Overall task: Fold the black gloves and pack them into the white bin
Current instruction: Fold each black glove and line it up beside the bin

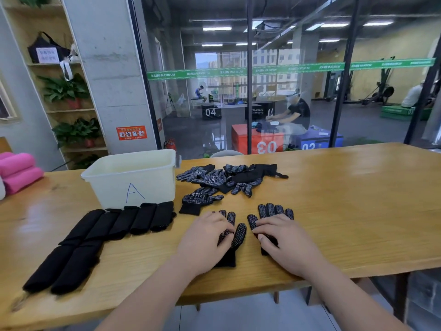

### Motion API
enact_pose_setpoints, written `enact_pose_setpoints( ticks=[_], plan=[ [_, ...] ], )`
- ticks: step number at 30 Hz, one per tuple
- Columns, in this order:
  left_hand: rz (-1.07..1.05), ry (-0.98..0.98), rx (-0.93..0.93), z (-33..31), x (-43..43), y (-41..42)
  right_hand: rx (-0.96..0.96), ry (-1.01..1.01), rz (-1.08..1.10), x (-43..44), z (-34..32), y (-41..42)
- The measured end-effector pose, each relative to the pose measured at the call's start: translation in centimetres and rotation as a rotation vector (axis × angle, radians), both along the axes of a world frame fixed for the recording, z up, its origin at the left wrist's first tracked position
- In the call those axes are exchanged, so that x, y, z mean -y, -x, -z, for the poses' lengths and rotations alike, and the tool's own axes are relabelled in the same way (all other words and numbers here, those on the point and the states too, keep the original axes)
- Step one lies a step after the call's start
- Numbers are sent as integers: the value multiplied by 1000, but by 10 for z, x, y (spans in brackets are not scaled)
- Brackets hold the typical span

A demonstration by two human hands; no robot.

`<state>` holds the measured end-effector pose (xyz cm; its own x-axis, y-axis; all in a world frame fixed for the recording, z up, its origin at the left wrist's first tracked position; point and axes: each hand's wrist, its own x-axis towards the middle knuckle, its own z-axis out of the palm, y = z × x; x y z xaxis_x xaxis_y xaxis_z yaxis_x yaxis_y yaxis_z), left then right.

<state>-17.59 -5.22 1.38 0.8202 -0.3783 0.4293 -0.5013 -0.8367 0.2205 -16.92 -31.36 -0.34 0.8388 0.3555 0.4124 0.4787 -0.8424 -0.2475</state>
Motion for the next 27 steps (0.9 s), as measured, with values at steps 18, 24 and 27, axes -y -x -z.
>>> enact_pose_setpoints(
  ticks=[18,24,27],
  plan=[
    [-181,236,-185,-11,-14,12,-6,-15,11,0,-1,1],
    [-174,700,-210,-36,17,-6,-56,-290,-27,6,-3,-2],
    [-96,625,-299,-29,44,-15,-132,-310,-67,11,-3,-3]
  ],
)
